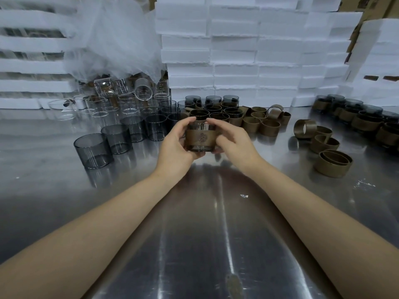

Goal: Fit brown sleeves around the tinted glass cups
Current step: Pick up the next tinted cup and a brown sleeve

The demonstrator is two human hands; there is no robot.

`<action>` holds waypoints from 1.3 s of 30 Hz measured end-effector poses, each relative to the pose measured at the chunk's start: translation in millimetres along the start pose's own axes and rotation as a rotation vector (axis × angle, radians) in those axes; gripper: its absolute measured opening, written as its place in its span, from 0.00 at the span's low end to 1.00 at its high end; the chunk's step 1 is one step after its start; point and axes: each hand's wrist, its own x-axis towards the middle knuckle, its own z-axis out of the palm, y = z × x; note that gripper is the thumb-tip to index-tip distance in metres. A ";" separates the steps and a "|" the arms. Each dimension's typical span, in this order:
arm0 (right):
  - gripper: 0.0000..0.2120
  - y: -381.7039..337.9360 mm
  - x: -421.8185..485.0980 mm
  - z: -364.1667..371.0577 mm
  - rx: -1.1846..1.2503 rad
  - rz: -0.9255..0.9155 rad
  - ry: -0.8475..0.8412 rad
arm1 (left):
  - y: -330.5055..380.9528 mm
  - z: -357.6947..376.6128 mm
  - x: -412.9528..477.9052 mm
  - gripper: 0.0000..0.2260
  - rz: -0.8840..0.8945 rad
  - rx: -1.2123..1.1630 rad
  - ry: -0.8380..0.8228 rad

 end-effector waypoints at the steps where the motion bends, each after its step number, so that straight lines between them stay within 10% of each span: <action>1: 0.19 1.1 0.5 2.0 0.005 0.026 -0.002 | -1.8 -0.5 0.4 0.35 -0.011 0.017 0.003; 10: 0.04 8.6 1.9 6.7 -0.261 -0.034 0.036 | -7.9 -2.3 3.5 0.34 -0.086 0.248 -0.044; 20: 0.11 5.5 4.9 0.7 -0.580 -0.152 0.291 | -6.2 1.8 3.5 0.21 -0.102 0.367 0.015; 29: 0.15 10.2 -3.6 15.7 -0.658 -0.078 -0.158 | -6.1 -46.4 19.2 0.17 0.134 1.226 0.302; 39: 0.17 14.6 -0.1 3.0 -0.673 0.027 -0.095 | -14.0 -47.8 21.1 0.17 -0.030 1.344 0.052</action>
